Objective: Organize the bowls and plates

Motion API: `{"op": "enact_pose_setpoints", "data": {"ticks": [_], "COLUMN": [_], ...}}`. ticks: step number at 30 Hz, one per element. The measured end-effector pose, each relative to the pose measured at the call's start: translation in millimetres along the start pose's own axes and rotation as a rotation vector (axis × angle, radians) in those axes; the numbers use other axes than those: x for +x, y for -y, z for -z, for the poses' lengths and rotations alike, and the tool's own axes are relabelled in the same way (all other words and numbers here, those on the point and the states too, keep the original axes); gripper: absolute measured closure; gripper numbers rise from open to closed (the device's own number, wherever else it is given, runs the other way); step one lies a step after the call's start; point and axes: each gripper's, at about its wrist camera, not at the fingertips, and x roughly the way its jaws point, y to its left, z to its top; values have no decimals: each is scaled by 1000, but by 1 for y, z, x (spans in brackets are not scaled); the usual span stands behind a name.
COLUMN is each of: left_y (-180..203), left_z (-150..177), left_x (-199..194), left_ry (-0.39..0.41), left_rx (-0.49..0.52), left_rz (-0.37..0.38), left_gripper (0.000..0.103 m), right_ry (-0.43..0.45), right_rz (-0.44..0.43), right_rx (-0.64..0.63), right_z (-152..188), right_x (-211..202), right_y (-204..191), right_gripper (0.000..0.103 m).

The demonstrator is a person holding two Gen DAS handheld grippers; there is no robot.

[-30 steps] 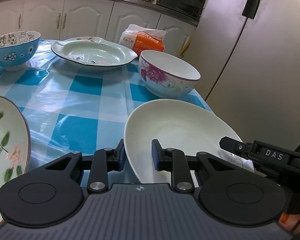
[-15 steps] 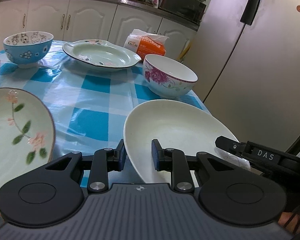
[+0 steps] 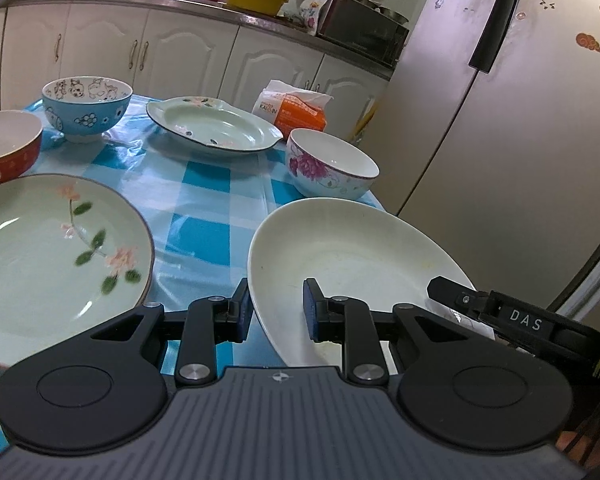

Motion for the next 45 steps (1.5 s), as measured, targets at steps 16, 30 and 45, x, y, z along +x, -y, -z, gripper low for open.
{"op": "enact_pose_setpoints", "data": {"ticks": [16,30,45], "left_y": [-6,-15,-7], "left_z": [20,26,24], "left_x": [1,9,-11], "left_ry": [-37,-30,14], "left_rx": [-4,0,46], "left_rz": [-32,-56,-77], "left_gripper": [78,77,62], "right_ry": [-35,-47,-48], "right_rz": [28,48,17], "right_rx": [-25,-79,-63], "right_z": [22,36,35], "right_x": [-2,12,5], "right_y": [-3,-7,-13], "right_gripper": [81,81,56]}}
